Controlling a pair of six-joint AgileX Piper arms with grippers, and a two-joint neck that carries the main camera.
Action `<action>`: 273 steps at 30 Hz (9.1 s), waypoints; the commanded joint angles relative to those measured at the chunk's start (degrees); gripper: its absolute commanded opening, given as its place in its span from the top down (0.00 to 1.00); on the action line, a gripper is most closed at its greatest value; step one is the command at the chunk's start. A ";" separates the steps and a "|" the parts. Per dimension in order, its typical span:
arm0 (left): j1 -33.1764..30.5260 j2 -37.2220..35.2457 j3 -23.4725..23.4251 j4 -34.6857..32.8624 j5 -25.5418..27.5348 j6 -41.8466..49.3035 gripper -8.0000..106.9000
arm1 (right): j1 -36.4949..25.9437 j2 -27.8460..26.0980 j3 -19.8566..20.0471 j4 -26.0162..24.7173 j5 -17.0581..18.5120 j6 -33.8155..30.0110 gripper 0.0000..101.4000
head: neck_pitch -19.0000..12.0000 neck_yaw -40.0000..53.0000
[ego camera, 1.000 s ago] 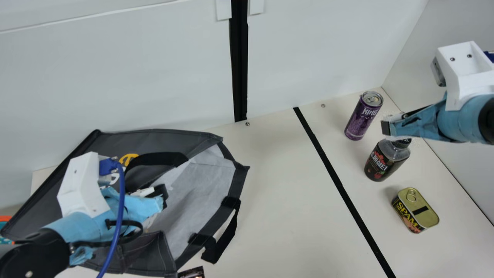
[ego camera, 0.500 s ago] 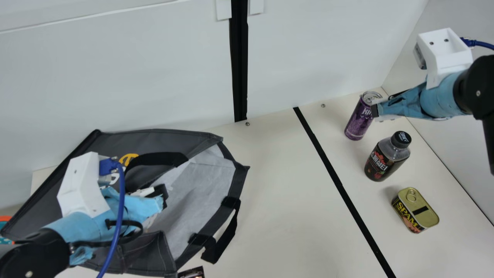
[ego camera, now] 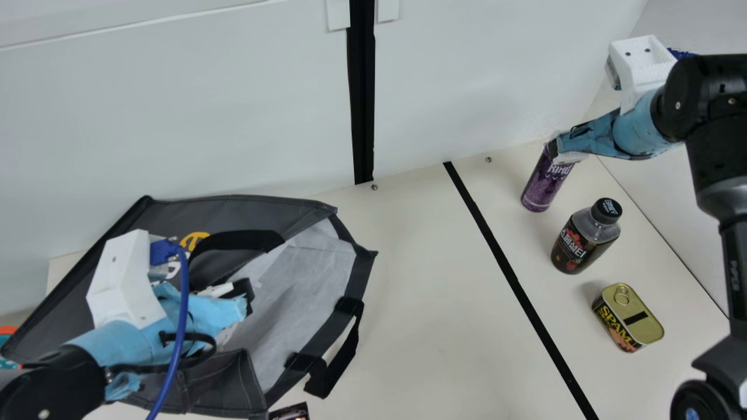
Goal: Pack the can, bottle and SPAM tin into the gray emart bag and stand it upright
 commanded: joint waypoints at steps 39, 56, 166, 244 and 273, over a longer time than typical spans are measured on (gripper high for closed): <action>0.00 0.00 0.00 0.00 0.00 0.00 1.00 | -2.09 26.98 -20.26 3.78 0.04 0.84 0.06 | -1.21 -0.14; 0.00 0.00 0.00 0.00 0.00 0.00 1.00 | -3.06 33.77 -24.04 5.73 0.04 -0.43 0.39 | -1.21 -0.14; 0.00 0.00 0.00 0.00 0.00 0.00 1.00 | 12.40 -14.97 22.19 16.18 0.04 -21.76 1.00 | -1.21 -0.14; 0.00 0.00 0.00 0.00 0.00 0.00 1.00 | 22.96 -27.13 38.38 50.00 -12.59 -44.06 1.00 | -1.21 -0.14; 0.00 0.00 0.00 0.00 0.00 0.00 1.00 | 38.24 -19.08 45.59 56.52 -37.62 -50.84 1.00 | -1.21 -0.14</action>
